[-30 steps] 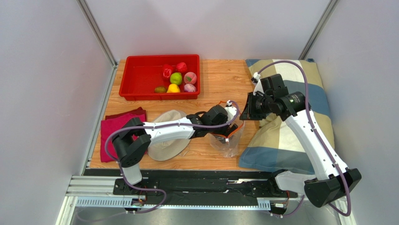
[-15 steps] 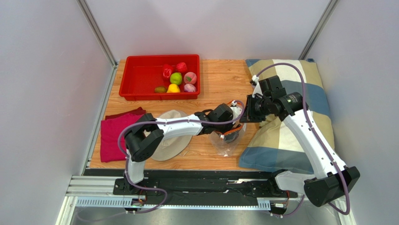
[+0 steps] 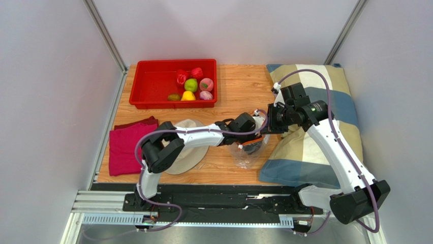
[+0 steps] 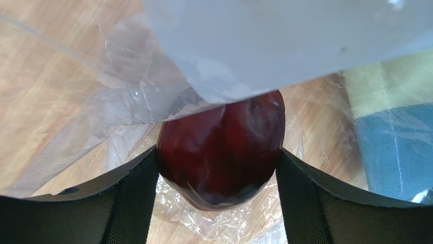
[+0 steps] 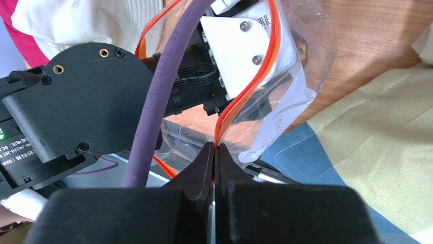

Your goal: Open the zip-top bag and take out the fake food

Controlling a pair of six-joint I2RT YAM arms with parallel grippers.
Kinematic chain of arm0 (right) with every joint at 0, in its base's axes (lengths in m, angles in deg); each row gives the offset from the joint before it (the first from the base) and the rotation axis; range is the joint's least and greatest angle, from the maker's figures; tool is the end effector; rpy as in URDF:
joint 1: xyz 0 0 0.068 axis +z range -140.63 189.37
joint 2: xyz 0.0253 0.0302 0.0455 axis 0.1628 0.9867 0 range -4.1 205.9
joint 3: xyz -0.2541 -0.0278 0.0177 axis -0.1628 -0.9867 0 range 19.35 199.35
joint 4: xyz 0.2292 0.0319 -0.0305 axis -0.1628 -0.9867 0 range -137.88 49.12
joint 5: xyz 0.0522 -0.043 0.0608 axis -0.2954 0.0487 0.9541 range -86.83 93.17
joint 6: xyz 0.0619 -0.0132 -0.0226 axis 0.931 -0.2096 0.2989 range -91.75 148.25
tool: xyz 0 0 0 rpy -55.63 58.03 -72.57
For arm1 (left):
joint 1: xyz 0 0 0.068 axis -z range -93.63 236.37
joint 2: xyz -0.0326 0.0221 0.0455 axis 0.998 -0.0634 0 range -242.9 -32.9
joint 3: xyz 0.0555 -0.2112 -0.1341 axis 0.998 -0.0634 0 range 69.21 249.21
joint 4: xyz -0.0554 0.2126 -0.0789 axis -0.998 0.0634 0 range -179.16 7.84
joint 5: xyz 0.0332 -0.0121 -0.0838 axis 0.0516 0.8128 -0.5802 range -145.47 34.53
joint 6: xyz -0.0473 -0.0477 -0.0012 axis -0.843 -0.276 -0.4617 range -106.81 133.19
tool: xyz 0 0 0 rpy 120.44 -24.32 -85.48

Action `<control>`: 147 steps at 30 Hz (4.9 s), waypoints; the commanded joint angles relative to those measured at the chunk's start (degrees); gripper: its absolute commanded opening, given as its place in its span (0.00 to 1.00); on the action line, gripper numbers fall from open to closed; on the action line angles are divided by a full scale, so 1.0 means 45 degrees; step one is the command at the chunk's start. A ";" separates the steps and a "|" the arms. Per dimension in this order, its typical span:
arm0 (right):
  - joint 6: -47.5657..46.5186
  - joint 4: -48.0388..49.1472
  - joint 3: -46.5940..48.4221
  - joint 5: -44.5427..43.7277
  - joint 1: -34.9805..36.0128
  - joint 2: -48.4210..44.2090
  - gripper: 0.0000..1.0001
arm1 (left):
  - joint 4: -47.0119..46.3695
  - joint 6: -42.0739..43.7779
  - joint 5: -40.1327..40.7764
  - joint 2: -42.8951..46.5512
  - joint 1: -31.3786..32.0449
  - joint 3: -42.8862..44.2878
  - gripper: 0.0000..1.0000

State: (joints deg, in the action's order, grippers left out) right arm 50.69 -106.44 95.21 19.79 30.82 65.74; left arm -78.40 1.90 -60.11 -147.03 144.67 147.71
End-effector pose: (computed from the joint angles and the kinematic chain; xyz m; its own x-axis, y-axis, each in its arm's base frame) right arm 0.1861 0.0896 0.3192 -0.9269 0.0288 -0.3743 -0.1423 0.8957 0.4213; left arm 0.2162 -0.3582 0.1701 -0.5447 0.5108 -0.6651 0.7860 0.5876 -0.1924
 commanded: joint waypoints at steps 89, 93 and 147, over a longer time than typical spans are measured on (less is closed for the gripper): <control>-0.1002 -0.0568 0.2302 -0.2054 -0.0587 0.0650 0.00 | 0.2312 -0.8819 -0.1604 -0.1374 -1.2818 0.5170 0.00; -0.0846 -0.0354 0.2791 -0.1741 -0.0568 0.1119 0.00 | 0.3291 -0.8703 -0.1273 -0.2391 -1.3366 0.6499 0.04; -0.0297 -0.0864 -0.0916 -0.5837 -0.0060 -0.3235 0.82 | 0.6729 -1.1242 0.4683 1.2551 0.7667 -0.1743 0.99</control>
State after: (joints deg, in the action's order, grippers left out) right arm 49.40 -115.71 95.84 -1.94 30.45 51.75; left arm -46.37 -47.41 -44.36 -86.03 174.77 134.18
